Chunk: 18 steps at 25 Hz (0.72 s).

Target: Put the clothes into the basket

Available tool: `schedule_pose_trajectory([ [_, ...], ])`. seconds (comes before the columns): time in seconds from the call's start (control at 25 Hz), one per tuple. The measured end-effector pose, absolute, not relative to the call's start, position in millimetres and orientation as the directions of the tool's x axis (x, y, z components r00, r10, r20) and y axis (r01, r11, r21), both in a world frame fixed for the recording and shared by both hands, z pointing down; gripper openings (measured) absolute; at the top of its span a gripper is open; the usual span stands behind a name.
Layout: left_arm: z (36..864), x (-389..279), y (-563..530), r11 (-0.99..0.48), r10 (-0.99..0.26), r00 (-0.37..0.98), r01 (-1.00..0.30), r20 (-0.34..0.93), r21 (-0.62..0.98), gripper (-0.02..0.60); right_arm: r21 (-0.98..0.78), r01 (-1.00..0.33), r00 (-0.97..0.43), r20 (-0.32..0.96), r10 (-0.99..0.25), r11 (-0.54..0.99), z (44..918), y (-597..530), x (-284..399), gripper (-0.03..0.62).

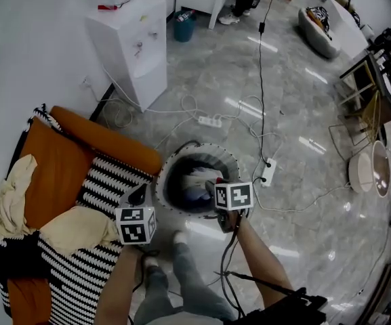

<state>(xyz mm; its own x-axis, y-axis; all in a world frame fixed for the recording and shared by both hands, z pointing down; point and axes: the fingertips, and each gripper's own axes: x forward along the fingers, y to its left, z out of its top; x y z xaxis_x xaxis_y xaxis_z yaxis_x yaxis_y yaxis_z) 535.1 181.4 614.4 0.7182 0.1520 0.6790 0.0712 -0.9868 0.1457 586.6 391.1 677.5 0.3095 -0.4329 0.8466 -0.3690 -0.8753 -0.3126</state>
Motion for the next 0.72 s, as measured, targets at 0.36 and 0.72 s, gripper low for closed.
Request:
schedule_pose_trajectory([
  [0.36, 643.7, 529.7, 184.6, -0.984, 0.157, 0.686, 0.049, 0.71, 0.17, 0.003, -0.181, -0.39, 0.154, 0.954, -0.258, -0.903, 734.2, 445.4, 543.2, 0.153],
  [0.72, 653.5, 531.4, 195.4, -0.978, 0.184, 0.676, 0.056, 0.713, 0.2, 0.003, -0.111, -0.394, 0.268, 0.936, -0.23, -0.912, 713.0, 460.9, 561.2, 0.153],
])
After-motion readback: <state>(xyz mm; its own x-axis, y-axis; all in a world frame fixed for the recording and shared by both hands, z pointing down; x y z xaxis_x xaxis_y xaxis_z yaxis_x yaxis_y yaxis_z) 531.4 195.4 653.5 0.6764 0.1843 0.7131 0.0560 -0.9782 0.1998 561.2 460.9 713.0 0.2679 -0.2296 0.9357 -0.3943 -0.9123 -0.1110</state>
